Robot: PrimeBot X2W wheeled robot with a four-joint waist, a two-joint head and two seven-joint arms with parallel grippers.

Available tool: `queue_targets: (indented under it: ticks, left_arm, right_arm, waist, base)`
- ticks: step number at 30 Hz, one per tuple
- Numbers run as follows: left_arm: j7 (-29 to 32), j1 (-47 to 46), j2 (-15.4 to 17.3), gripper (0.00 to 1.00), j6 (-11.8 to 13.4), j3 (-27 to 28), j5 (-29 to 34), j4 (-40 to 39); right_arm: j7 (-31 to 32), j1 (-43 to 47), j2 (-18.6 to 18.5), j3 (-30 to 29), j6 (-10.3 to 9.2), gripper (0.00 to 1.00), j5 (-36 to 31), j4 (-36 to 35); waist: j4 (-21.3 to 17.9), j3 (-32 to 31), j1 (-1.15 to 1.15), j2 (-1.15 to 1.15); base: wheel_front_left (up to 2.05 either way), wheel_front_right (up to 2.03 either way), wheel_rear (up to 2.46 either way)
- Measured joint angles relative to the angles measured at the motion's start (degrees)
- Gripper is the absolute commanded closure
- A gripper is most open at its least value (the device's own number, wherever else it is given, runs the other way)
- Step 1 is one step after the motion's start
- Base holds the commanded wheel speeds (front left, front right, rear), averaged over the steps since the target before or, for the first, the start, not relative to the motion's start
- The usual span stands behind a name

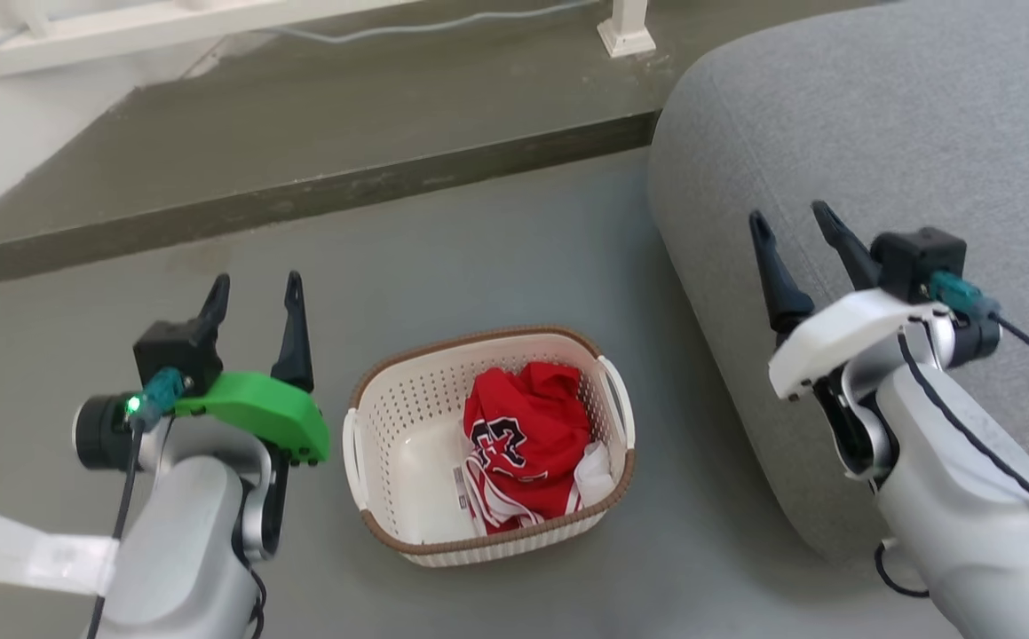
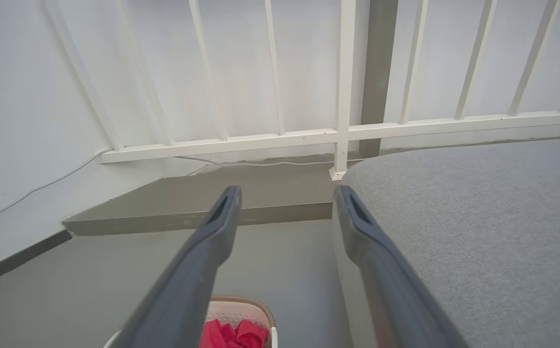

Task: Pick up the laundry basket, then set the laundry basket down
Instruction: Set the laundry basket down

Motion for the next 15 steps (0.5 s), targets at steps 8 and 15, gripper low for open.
queue_targets:
  ticks: [8, 15]
  left_arm:
    - [0.0, 7.0, -0.2, 0.0, 0.2, 2.6, 1.9, -5.4]
    - [0.0, 13.0, -0.6, 0.0, 0.3, 4.3, 3.8, -9.2]
  right_arm:
    - [0.0, 5.6, -0.3, -1.7, -0.7, 0.0, -2.3, -4.4]
    - [0.0, 10.8, -0.2, -2.4, -1.15, 0.0, -3.0, -7.0]
  waist:
    - [0.4, -2.8, 0.0, 0.0]
    - [0.7, -4.8, 0.0, 0.0]
  base:
    - [0.0, 0.0, 0.0]
    - [0.0, 0.0, 0.0]
